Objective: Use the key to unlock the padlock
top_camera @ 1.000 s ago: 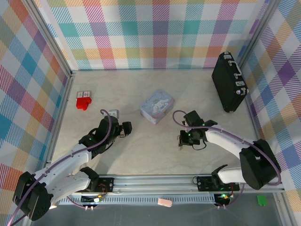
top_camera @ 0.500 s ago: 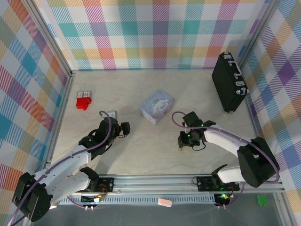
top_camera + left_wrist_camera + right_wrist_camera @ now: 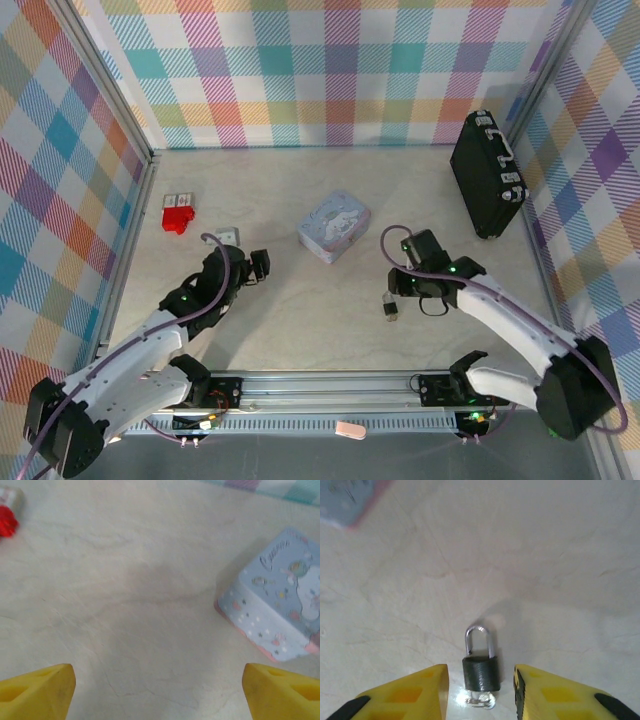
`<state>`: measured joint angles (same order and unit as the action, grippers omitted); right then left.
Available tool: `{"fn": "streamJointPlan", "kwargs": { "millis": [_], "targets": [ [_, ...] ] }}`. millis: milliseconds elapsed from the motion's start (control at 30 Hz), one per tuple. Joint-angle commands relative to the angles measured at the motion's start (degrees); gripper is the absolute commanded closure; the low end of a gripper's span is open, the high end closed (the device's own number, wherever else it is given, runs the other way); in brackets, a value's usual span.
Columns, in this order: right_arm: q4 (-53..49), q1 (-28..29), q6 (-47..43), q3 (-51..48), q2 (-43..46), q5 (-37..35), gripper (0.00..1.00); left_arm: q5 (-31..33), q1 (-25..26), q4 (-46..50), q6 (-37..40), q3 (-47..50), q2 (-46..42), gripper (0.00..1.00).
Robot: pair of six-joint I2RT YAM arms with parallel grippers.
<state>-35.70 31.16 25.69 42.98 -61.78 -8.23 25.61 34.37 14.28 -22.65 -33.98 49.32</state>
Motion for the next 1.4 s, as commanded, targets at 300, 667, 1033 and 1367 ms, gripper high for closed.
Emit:
{"fn": "streamJointPlan", "kwargs": {
  "millis": [300,667,1033,1367],
  "targets": [
    [30.0,-1.2,-18.9,-6.7,11.2,-25.4,0.15,29.2,-2.4,-19.7,12.9,1.8,5.1,0.0],
    [41.3,-13.0,-18.0,-8.6,-7.6,-28.4,0.03,20.0,-13.9,-29.6,18.4,2.4,21.9,0.0],
    [71.0,-17.1,-26.8,-16.3,-19.6,-24.4,0.01,3.0,-19.6,-53.1,26.5,8.4,33.3,0.0],
    [81.7,-25.5,-22.9,-20.5,-21.6,-12.0,0.0,-9.6,-28.1,-56.9,22.9,7.7,39.0,0.0]
  ]
}}
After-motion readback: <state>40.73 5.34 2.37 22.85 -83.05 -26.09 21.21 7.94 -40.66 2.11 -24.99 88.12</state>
